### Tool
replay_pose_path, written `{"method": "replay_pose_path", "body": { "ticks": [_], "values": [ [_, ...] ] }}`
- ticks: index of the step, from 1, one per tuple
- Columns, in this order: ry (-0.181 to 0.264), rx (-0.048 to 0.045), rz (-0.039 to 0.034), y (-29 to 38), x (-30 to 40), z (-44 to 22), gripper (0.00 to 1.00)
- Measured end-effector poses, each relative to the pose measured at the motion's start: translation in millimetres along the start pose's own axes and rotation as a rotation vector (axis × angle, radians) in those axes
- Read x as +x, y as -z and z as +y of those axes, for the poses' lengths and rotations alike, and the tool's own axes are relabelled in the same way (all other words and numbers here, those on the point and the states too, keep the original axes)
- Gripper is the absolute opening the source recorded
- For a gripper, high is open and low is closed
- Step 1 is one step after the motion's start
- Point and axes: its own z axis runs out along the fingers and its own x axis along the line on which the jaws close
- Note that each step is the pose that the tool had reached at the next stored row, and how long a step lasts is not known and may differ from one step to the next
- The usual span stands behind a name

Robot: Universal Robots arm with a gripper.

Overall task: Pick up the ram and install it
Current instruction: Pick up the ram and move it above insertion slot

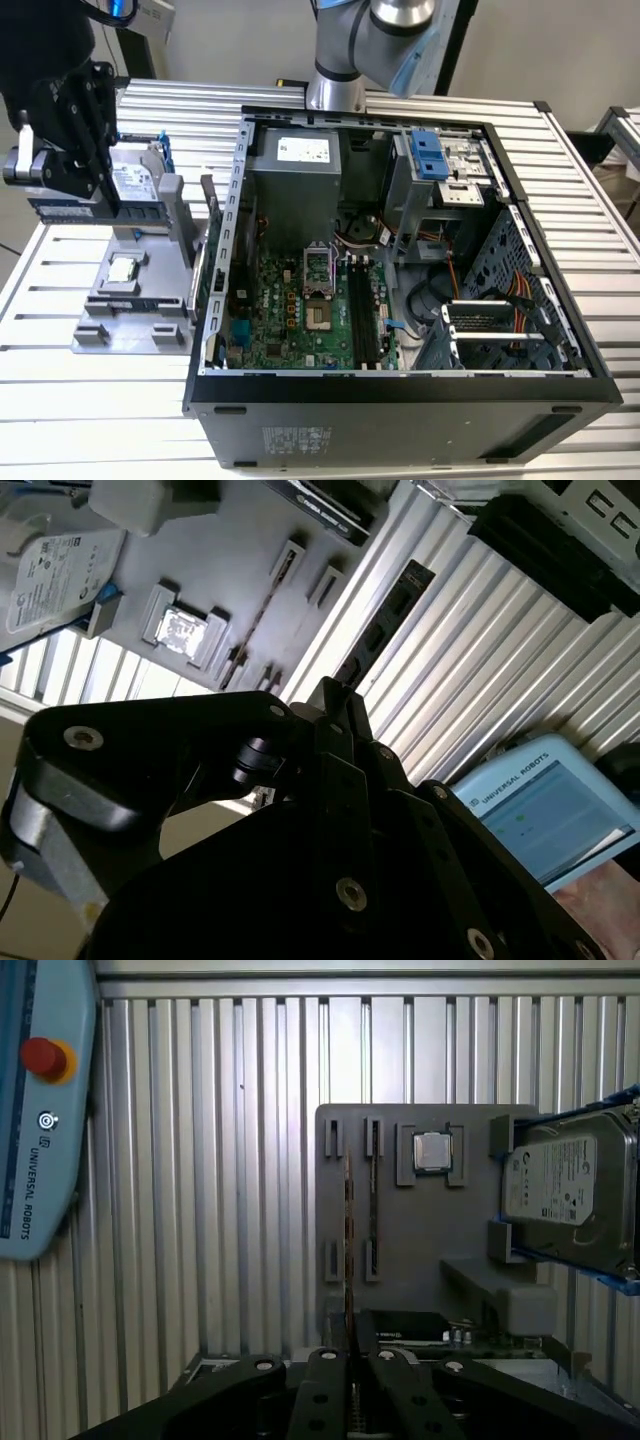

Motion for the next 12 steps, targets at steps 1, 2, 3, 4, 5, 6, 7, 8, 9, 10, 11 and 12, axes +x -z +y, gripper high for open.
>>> {"method": "replay_pose_path", "body": {
  "ticks": [1,2,3,4,5,6,7,8,9,10,11,12],
  "values": [
    [0.000,0.0000,0.0000,0.0,-0.1,-1.2,0.00],
    [0.000,0.0000,-0.0001,0.0,-0.1,-2.5,0.00],
    [0.000,0.0001,-0.0001,0.0,-0.1,-3.6,0.00],
    [0.000,0.0000,-0.0001,0.0,-0.1,-4.7,0.00],
    [0.000,0.0000,0.0000,0.0,-0.1,-5.8,0.00],
    [0.000,0.0000,0.0000,0.1,-0.2,-6.9,0.00],
    [0.000,0.0000,0.0000,0.1,-0.2,-8.2,0.00],
    [0.000,0.0001,-0.0001,0.1,-0.2,-9.5,0.00],
    [0.000,0.0000,0.0000,0.1,-0.3,-10.8,0.00],
    [0.000,0.0000,-0.0001,0.1,-0.3,-11.9,0.00],
    [0.000,0.0000,-0.0001,0.1,-0.3,-13.1,0.00],
    [0.000,0.0000,0.0000,0.1,-0.3,-14.1,0.00]
  ]
}}
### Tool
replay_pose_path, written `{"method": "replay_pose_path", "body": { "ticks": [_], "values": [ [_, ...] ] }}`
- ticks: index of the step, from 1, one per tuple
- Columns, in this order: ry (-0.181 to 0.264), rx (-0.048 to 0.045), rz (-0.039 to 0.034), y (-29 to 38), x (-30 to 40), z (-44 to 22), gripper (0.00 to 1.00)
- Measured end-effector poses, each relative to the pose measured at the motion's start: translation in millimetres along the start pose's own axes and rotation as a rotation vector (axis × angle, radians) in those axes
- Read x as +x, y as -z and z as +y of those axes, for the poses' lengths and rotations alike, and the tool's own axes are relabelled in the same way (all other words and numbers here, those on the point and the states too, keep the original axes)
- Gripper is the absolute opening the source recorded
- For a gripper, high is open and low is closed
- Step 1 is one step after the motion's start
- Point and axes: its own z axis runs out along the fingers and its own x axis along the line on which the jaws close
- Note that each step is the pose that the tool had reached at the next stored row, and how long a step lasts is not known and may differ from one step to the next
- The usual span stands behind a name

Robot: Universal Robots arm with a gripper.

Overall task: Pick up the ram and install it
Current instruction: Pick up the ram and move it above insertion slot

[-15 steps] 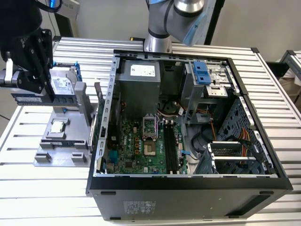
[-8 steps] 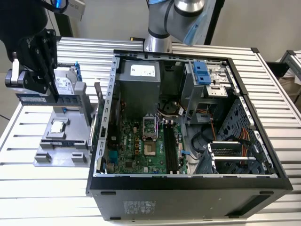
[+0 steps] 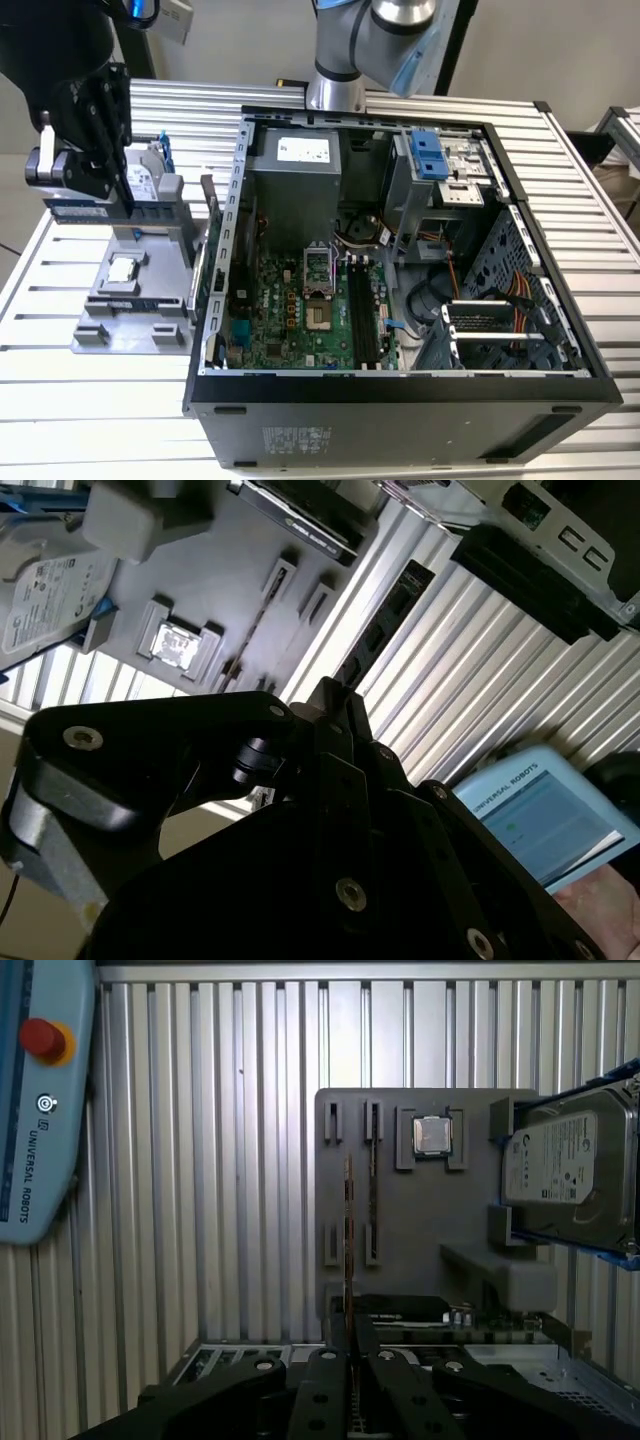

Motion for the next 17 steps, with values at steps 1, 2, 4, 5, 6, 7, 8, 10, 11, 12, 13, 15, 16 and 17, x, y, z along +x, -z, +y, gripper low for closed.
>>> {"method": "replay_pose_path", "body": {
  "ticks": [1,2,4,5,6,7,8,10,11,12,13,15,16,17],
  "values": [
    [0.000,0.0000,0.0000,0.0,0.0,-0.9,0.00],
    [0.000,0.0000,0.0001,0.1,0.0,-1.9,0.00],
    [0.000,0.0000,0.0001,0.1,-0.1,-3.8,0.00],
    [0.000,0.0000,0.0001,0.1,-0.1,-4.7,0.00],
    [0.000,0.0001,0.0000,0.0,-0.1,-5.6,0.00],
    [0.000,0.0000,0.0000,0.1,-0.2,-6.6,0.00],
    [0.000,0.0000,0.0000,0.1,-0.2,-7.5,0.00],
    [0.000,0.0000,0.0000,0.1,-0.2,-9.7,0.00],
    [0.000,0.0000,0.0000,0.1,-0.3,-10.8,0.00],
    [0.000,0.0000,0.0000,0.1,-0.3,-11.9,0.00],
    [0.000,0.0001,0.0000,0.1,-0.3,-13.1,0.00],
    [0.000,0.0000,0.0001,0.2,-0.4,-15.3,0.00],
    [0.000,0.0000,0.0000,0.2,-0.4,-16.3,0.00],
    [0.000,0.0001,0.0000,0.2,-0.4,-17.4,0.00]
  ]
}}
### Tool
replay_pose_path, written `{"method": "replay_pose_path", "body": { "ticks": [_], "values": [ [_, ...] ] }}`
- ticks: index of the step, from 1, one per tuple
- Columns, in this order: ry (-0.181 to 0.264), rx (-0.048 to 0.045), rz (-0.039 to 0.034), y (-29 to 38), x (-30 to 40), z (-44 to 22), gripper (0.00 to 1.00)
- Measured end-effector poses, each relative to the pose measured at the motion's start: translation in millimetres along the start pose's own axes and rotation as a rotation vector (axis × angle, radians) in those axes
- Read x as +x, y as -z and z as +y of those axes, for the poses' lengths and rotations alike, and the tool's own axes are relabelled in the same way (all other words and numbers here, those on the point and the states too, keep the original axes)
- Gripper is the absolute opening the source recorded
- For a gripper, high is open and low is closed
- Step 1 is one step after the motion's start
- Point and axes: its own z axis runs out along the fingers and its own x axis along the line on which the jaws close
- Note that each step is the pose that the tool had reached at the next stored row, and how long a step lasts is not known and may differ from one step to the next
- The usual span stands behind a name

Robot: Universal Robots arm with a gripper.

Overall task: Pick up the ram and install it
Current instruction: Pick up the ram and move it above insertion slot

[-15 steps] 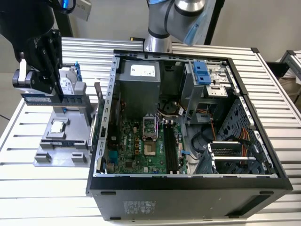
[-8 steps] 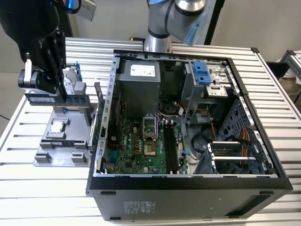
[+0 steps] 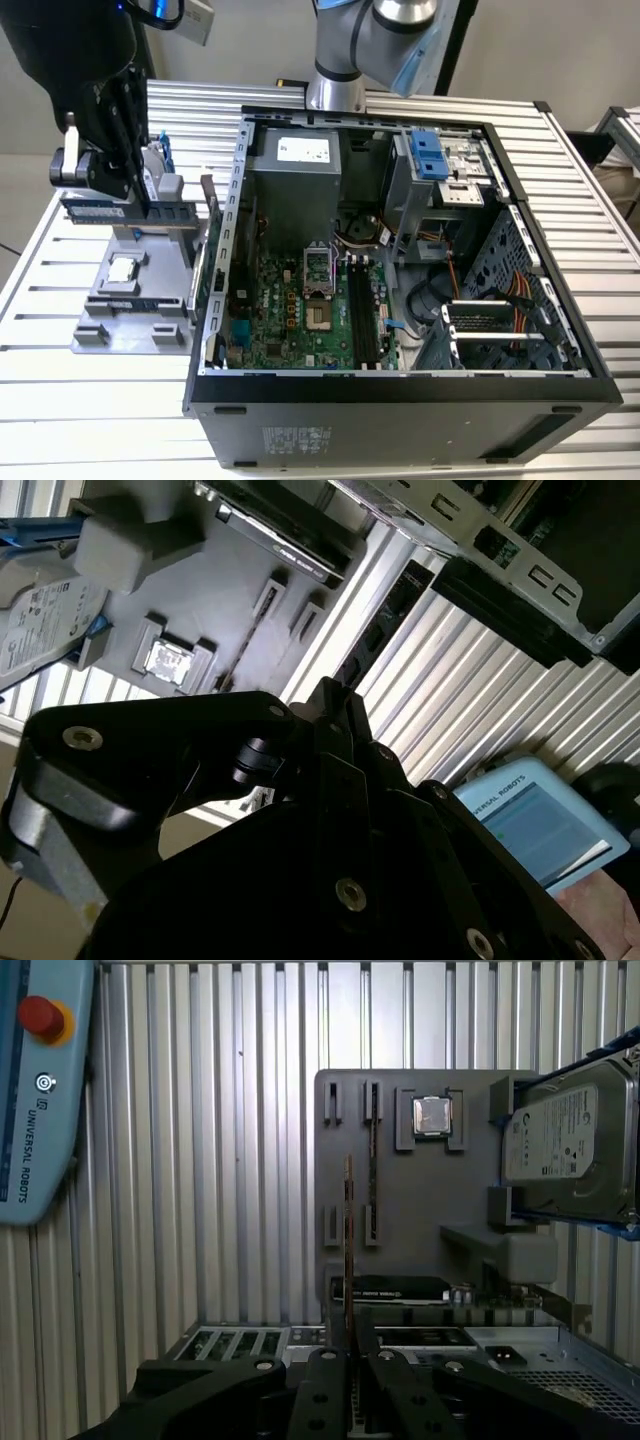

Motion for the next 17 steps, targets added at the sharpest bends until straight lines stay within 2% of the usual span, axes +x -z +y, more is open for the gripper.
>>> {"method": "replay_pose_path", "body": {
  "ticks": [17],
  "values": [
    [0.000,-0.0001,0.0001,0.3,-0.5,-19.8,0.00]
  ]
}}
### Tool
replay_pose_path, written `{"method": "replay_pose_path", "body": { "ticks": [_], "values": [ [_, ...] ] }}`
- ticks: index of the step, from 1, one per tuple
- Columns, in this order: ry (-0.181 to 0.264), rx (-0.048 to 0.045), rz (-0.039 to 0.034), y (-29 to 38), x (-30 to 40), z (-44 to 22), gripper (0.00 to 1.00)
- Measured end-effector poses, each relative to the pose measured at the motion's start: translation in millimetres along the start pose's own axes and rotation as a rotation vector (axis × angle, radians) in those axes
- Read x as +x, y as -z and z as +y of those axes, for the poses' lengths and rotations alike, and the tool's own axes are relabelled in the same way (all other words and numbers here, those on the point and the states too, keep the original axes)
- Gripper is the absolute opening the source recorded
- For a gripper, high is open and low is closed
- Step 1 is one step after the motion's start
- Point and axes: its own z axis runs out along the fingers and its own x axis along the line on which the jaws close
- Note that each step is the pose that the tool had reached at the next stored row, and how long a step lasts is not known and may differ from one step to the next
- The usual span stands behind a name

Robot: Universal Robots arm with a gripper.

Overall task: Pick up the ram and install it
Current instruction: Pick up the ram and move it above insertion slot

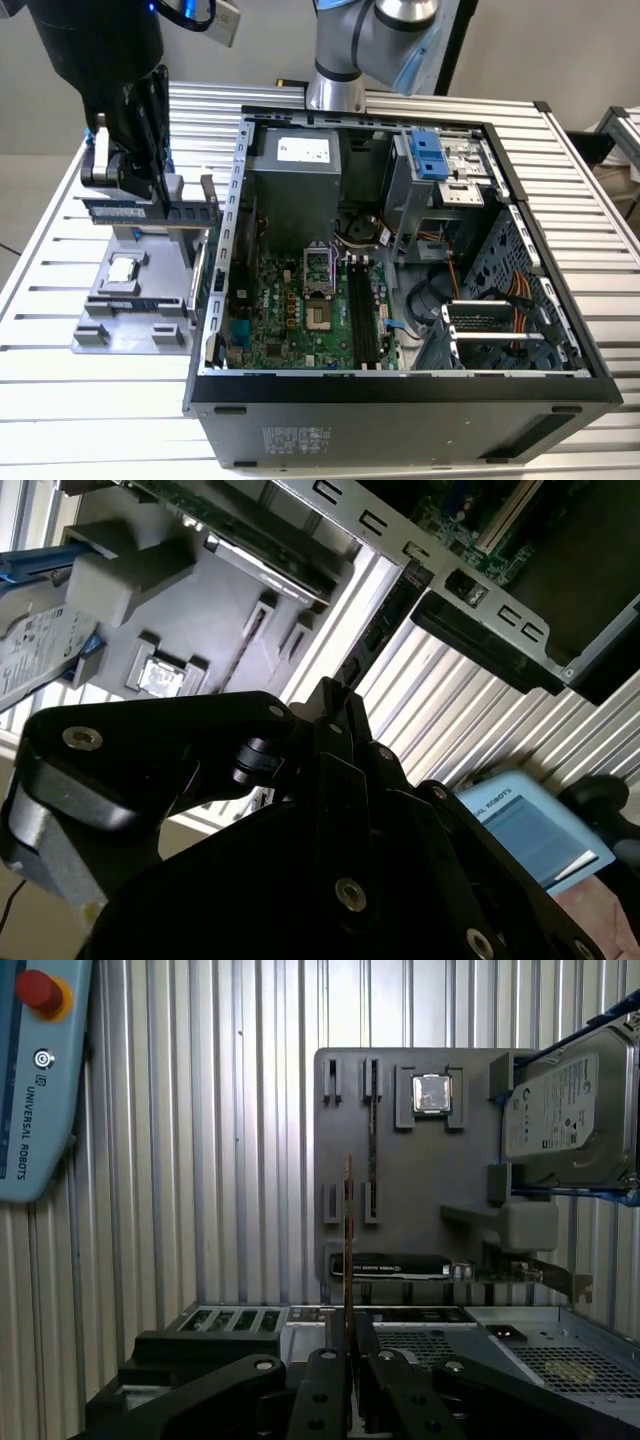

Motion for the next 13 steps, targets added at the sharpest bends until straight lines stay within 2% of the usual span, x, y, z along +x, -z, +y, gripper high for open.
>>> {"method": "replay_pose_path", "body": {
  "ticks": [13],
  "values": [
    [0.000,0.0001,-0.0001,0.2,-0.4,-18.4,0.00]
  ]
}}
